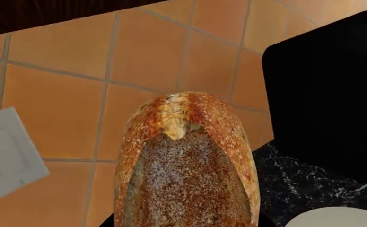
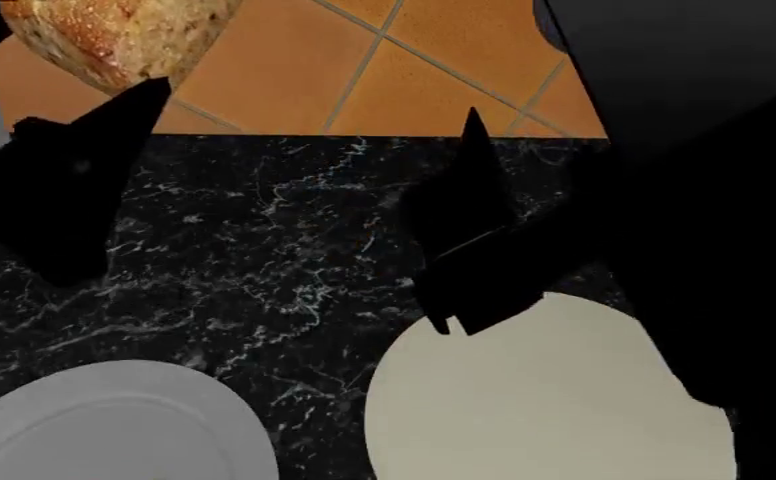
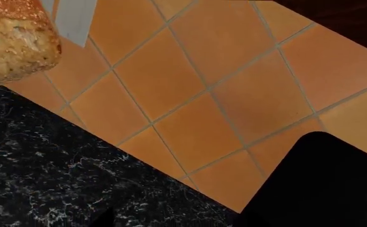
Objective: Place all breads on the cutting board.
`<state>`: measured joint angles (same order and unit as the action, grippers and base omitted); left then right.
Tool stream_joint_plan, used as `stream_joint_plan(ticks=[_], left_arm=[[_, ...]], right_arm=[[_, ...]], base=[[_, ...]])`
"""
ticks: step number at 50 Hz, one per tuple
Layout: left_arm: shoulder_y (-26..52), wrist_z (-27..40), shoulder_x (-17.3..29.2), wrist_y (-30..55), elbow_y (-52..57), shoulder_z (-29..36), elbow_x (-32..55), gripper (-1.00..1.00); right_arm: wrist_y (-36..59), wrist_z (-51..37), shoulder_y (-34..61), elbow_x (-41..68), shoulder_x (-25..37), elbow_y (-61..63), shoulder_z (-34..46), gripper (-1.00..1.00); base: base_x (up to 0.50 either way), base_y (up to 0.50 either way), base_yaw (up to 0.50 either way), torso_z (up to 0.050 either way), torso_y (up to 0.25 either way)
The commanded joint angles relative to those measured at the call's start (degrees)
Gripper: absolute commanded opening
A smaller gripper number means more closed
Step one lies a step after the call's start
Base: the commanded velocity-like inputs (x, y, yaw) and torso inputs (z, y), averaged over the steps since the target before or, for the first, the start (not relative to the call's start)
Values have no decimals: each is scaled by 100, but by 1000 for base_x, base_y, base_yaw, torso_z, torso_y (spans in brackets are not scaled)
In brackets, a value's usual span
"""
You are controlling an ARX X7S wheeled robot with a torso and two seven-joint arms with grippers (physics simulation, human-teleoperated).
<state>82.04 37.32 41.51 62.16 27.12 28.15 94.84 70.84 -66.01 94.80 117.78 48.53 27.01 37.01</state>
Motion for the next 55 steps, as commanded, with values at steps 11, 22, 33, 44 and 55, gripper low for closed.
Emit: stream_joint_plan(ticks=[11,22,33,44,55], left_arm=[[-313,235,505,-325,577,-638,412,-100],[-227,344,510,-346,572,-625,528,-100],[-197,436,636,-380,588,-677,663,-100],[-40,718,769,-392,619,-684,993,-100],[44,969,837,-433,698,-662,1226,-100]], right_arm=[[-157,1300,-1095,-965,-718,139,-126,100],[364,1538,-571,-397,-1100,-130,433,100],[1430,2700,302,-846,-1774,-971,801,100],[1548,5316,433,-2895,-2372,-1268,1156,100],[1437,6182,609,-3048,-2706,-1447,1551,100]], base=[[0,0,0,0,0],[0,0,0,0,0],[0,0,0,0,1],[0,0,0,0,0],[0,0,0,0,0]])
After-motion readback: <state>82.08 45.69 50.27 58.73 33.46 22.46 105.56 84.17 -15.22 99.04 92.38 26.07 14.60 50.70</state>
